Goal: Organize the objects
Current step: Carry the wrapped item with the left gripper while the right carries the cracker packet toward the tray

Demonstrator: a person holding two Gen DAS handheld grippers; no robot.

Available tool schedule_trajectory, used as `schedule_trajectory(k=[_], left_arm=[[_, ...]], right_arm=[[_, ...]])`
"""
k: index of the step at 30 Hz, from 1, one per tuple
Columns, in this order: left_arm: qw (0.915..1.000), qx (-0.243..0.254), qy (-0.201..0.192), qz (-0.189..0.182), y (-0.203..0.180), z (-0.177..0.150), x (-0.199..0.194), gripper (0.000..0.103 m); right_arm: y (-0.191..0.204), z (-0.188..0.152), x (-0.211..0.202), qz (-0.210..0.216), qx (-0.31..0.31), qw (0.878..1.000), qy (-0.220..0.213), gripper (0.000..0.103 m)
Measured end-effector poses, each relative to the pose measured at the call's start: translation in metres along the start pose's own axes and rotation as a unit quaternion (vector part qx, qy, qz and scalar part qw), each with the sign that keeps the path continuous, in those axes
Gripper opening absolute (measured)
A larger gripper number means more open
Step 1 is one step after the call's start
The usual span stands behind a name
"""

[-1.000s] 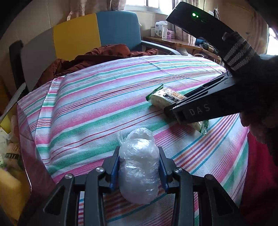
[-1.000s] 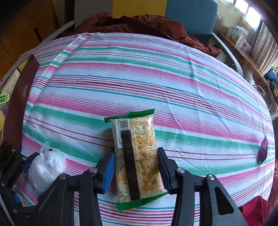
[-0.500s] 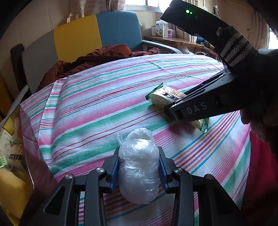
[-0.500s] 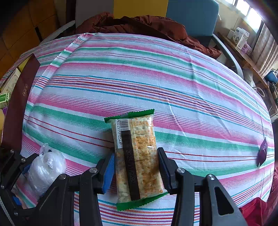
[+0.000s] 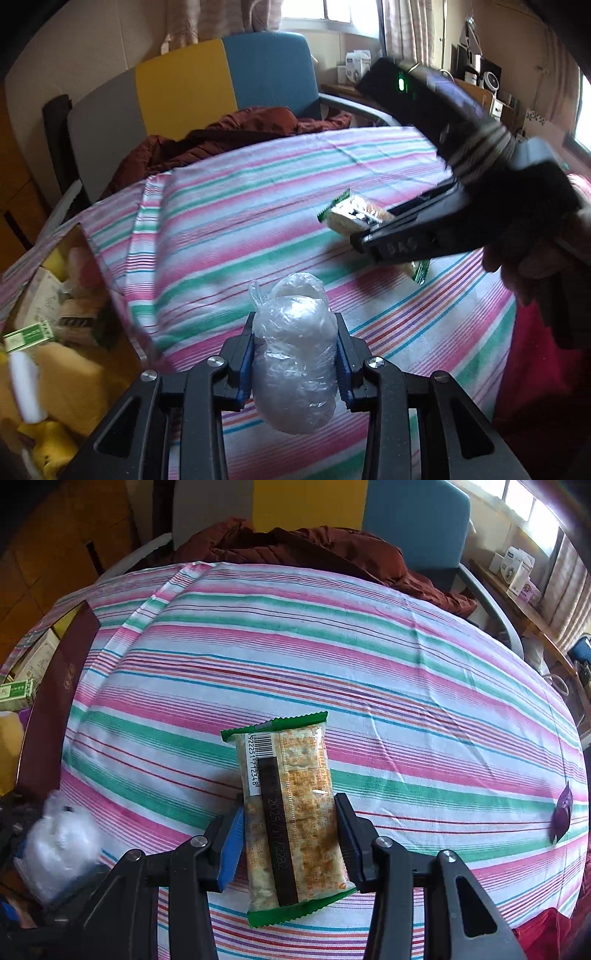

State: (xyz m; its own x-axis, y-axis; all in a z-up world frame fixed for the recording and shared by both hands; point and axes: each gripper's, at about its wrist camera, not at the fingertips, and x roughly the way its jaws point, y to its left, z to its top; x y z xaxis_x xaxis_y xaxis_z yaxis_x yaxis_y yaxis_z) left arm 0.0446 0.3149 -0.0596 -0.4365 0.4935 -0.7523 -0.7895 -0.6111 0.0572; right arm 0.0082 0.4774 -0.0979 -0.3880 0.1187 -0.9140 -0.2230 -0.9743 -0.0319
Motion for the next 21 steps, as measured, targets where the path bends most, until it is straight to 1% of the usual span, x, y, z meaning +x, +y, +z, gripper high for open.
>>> schedule_trajectory(k=[6,12,18,21], left_arm=[[0.9996,-0.027,-0.006,0.009,0.015,-0.005,-0.024,0.036],[0.9982,-0.051,-0.017,0.027,0.033,-0.011,-0.045,0.036],[0.9962,-0.07,-0.029,0.044,0.049,-0.017,-0.064,0.036],[0.995,-0.078,-0.033,0.053,0.058,-0.021,-0.072,0.037]], right_arm=[[0.006,-0.001,0.001,-0.001,-0.013,1.0,-0.001,0.046],[0.016,-0.002,0.0,0.01,-0.034,0.999,-0.004,0.046],[0.028,-0.006,0.003,0.015,-0.054,0.998,0.006,0.046],[0.03,-0.007,0.003,0.015,-0.053,0.998,0.008,0.046]])
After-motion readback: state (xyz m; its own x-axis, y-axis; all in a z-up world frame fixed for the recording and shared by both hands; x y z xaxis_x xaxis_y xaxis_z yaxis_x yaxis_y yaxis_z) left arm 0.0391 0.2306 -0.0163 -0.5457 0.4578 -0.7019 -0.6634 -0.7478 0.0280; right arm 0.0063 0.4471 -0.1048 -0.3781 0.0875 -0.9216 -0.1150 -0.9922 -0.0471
